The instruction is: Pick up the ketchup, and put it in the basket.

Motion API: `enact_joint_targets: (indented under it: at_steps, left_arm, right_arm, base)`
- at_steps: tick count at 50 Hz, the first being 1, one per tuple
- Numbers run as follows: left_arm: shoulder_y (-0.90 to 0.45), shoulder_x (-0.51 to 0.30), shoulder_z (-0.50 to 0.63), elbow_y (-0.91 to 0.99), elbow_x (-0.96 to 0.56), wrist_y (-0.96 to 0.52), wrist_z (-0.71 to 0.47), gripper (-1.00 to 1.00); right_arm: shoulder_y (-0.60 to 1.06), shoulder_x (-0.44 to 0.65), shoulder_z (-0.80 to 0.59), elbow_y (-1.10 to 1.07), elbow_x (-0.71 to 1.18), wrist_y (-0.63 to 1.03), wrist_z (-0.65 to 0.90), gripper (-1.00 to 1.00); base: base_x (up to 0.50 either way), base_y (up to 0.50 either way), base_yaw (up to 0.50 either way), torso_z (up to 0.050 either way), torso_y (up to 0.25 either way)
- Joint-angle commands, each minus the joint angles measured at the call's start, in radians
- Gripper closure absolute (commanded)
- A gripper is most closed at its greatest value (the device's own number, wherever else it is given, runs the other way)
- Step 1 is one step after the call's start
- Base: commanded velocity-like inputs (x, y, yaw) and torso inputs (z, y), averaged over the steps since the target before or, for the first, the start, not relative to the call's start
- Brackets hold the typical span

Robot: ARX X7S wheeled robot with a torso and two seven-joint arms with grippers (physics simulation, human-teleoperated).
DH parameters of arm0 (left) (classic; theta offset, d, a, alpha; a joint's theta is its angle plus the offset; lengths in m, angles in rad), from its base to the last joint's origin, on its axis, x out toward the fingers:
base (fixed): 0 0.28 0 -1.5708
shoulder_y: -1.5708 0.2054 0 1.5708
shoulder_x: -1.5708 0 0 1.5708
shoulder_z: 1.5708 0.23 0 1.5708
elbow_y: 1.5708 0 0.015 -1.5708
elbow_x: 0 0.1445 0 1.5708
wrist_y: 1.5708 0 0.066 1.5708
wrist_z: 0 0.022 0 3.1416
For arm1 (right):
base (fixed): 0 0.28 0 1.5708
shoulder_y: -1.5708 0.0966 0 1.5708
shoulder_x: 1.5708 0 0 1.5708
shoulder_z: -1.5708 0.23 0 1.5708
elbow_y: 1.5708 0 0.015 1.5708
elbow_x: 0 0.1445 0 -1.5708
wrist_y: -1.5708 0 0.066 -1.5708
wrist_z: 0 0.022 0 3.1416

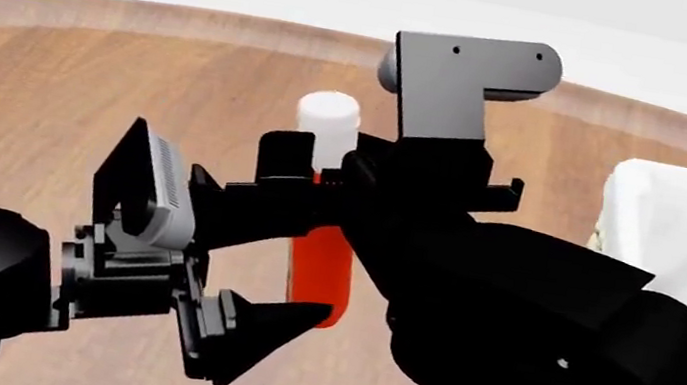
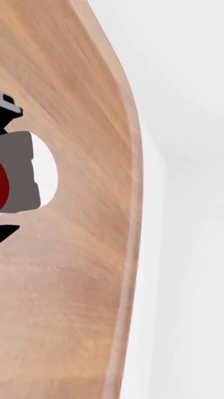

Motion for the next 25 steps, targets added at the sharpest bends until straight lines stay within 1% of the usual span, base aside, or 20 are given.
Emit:
enact_joint_targets:
  at_steps: [1, 6, 18, 20, 22, 24, 25]
  left_arm:
    - [0.011, 0.011, -0.011, 0.026, 0.024, 0.003, 0.026, -1.0]
    - [0.007, 0.012, -0.015, 0.011, 0.029, 0.015, 0.019, -1.0]
    - [0.014, 0.023, -0.019, -0.011, 0.045, 0.043, -0.015, -1.0]
    - [0.019, 0.037, -0.029, -0.038, 0.062, 0.057, -0.068, -1.0]
    - [0.025, 0.044, -0.03, -0.062, 0.062, 0.068, -0.063, -1.0]
    - [0.033, 0.063, -0.042, -0.104, 0.076, 0.101, -0.103, -1.0]
    - [0.048, 0.085, -0.057, -0.148, 0.112, 0.171, -0.174, -1.0]
  right_arm:
    - [0.016, -0.007, 0.011, 0.042, -0.1, -0.048, -0.088, 1.0]
    - [0.021, 0.01, 0.023, 0.082, -0.119, -0.073, -0.104, 1.0]
    - [0.044, 0.051, 0.048, 0.104, -0.129, -0.083, -0.101, 1.0]
    - [0.052, 0.06, 0.051, 0.111, -0.136, -0.087, -0.102, 1.0]
    - [0.064, 0.068, 0.046, 0.124, -0.154, -0.094, -0.11, 1.0]
    - [0.076, 0.071, 0.043, 0.138, -0.166, -0.1, -0.12, 1.0]
    - [0.09, 0.074, 0.046, 0.154, -0.174, -0.107, -0.125, 1.0]
  base:
    - [0.0, 0.0, 0.0, 0.0, 0.0]
    - [0.0, 0.0, 0.0, 0.002, 0.0]
    - [0.0, 0.0, 0.0, 0.0, 0.0]
    - [0.0, 0.0, 0.0, 0.0, 0.0]
    - [0.0, 0.0, 0.0, 0.0, 0.0]
    - [0.0, 0.0, 0.0, 0.0, 0.005]
    - [0.0, 0.0, 0.0, 0.0, 0.0]
